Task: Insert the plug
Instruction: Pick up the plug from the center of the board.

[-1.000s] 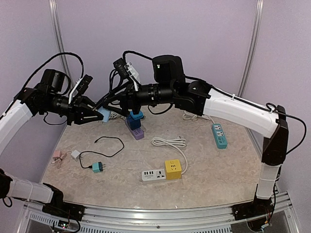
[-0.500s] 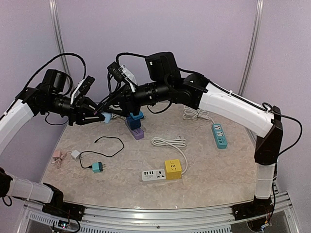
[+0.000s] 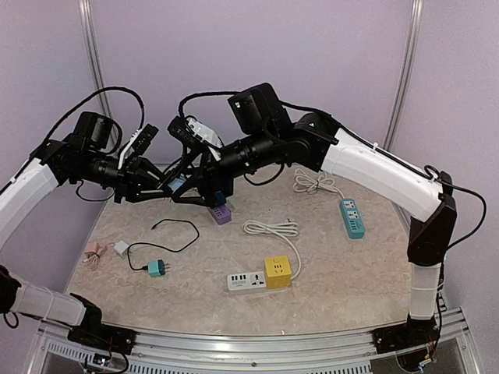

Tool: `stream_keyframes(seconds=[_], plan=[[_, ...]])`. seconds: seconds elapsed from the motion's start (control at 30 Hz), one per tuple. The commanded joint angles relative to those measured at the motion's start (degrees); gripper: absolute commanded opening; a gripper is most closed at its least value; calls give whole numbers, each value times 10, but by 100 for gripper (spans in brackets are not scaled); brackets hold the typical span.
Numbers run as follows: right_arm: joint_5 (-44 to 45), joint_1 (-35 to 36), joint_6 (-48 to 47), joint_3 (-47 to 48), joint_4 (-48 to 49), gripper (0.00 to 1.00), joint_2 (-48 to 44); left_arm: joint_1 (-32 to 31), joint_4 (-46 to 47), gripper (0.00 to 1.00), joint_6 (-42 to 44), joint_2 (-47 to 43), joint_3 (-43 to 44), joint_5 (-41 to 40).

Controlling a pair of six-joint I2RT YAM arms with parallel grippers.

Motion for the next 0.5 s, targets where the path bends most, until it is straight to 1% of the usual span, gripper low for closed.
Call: stream_keyframes(seconds=[0.0,0.13,0.37,0.47], plan=[[71,7,-11,7,-74,81,30,-11,34,0,6,0,23,22],[58,6,9,23,-68,64,41,-16,34,0,7,2,23,14],[83,4,26,33,-63,49,54,-21,32,0,11,4,23,12],[79,2,41,43,-60,38,64,-25,32,0,13,4,24,10]])
